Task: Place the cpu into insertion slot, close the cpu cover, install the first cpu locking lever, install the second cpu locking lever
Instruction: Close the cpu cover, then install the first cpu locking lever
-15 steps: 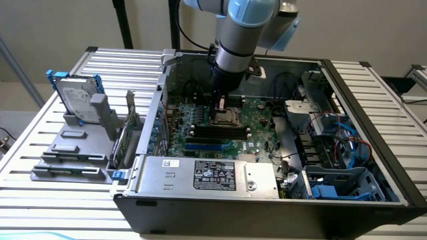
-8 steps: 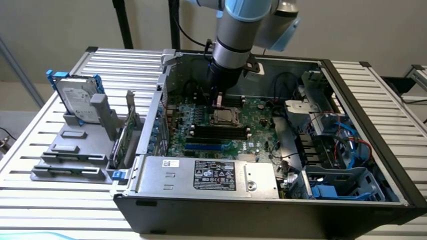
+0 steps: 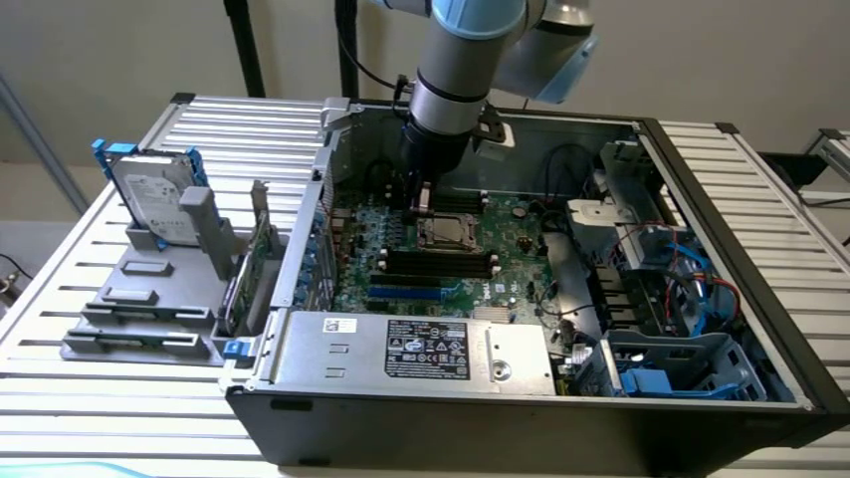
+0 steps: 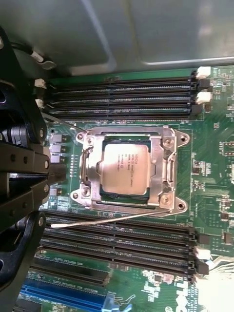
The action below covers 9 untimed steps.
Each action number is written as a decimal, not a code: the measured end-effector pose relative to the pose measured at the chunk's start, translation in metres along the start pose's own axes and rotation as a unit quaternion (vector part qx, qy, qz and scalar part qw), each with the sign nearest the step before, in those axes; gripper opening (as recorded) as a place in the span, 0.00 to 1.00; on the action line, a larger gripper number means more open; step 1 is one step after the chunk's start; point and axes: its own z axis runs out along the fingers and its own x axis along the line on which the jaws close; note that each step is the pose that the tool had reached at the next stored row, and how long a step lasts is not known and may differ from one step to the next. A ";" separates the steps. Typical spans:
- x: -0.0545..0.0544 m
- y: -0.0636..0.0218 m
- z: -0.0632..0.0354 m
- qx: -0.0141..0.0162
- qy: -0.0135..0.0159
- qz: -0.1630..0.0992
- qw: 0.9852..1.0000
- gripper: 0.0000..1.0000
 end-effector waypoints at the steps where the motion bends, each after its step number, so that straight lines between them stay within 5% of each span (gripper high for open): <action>1: 0.000 0.0000 0.0000 0.000 0.000 0.000 1.000 0.11; 9: 0.000 -0.0001 -0.0001 0.000 0.000 0.000 1.000 0.11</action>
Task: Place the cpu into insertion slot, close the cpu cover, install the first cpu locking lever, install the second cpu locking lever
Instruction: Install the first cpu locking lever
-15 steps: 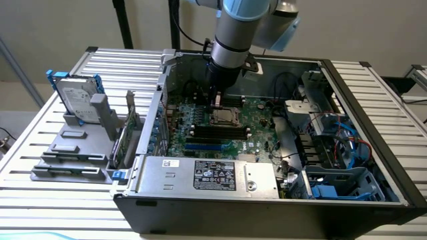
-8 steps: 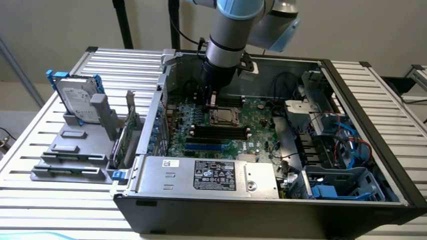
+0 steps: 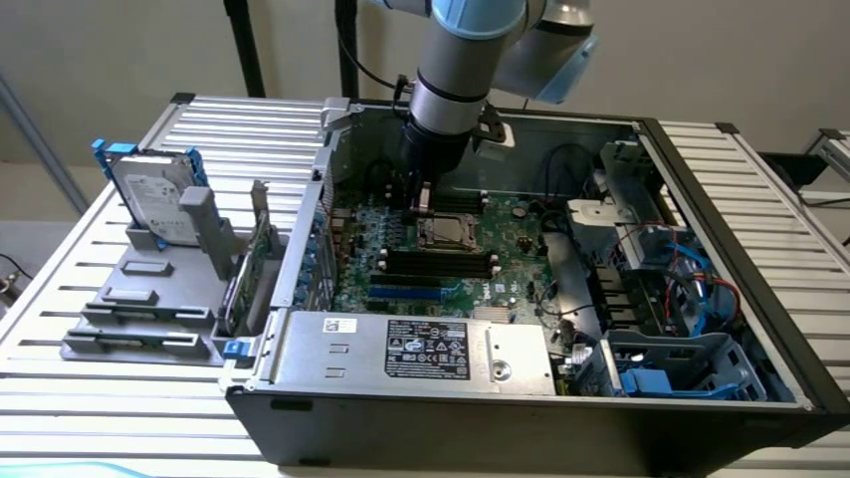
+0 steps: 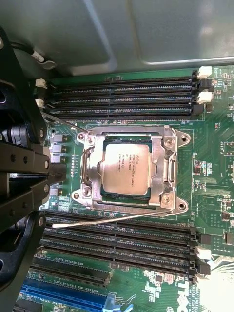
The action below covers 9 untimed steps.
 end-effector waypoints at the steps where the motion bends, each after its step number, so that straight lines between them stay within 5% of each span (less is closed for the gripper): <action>1: 0.000 0.0000 0.0000 0.000 0.000 0.000 1.000 0.11; 5: 0.000 -0.0011 0.0002 0.000 0.000 0.000 1.000 0.11; 9: 0.000 -0.0121 0.0011 0.000 0.003 0.000 1.000 0.11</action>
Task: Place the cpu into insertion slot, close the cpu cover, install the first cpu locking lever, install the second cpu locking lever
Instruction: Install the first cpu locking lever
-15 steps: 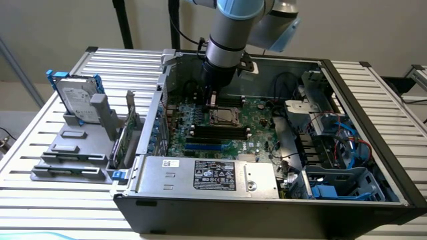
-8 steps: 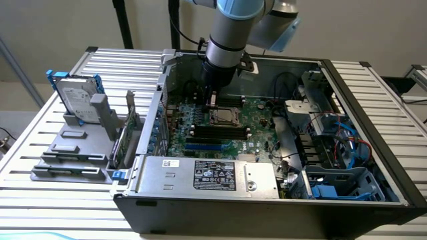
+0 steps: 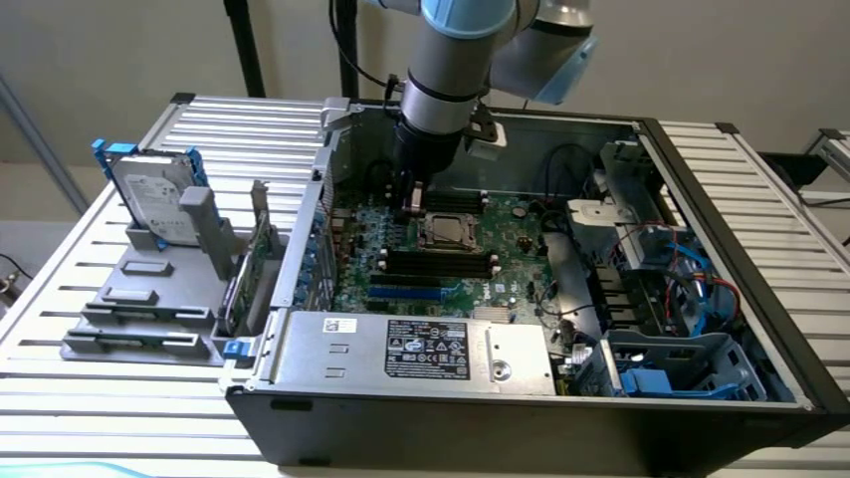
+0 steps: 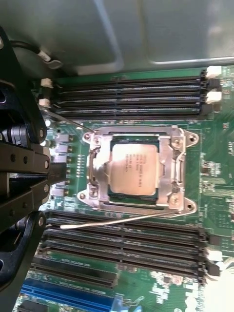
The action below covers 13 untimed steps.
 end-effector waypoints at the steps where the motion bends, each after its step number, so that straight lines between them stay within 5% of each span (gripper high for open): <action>1: 0.000 -0.0032 -0.0005 0.000 0.002 0.000 1.000 0.11; 5: 0.000 -0.0124 -0.0063 0.000 0.013 -0.001 1.000 0.11; 13: 0.000 -0.0152 -0.0138 -0.004 0.032 0.031 0.999 0.11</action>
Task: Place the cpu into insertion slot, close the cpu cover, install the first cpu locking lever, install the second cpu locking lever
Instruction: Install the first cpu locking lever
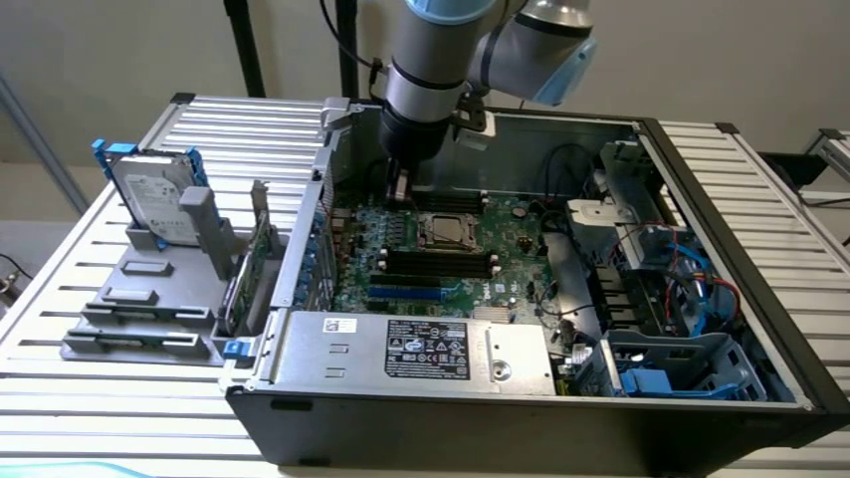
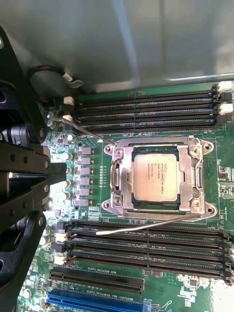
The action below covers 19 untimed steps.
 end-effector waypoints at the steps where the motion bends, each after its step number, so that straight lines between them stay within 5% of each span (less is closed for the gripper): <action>1: 0.000 -0.0002 -0.0003 0.000 0.003 0.004 1.000 0.11; 7: 0.000 -0.0021 -0.0015 -0.003 0.027 0.025 0.999 0.11; 11: 0.000 -0.0036 -0.0018 -0.004 0.047 0.037 0.998 0.11; 14: 0.000 -0.0049 -0.0018 -0.003 0.066 0.043 0.997 0.11; 19: 0.000 -0.0073 -0.0023 -0.001 0.089 0.054 0.995 0.11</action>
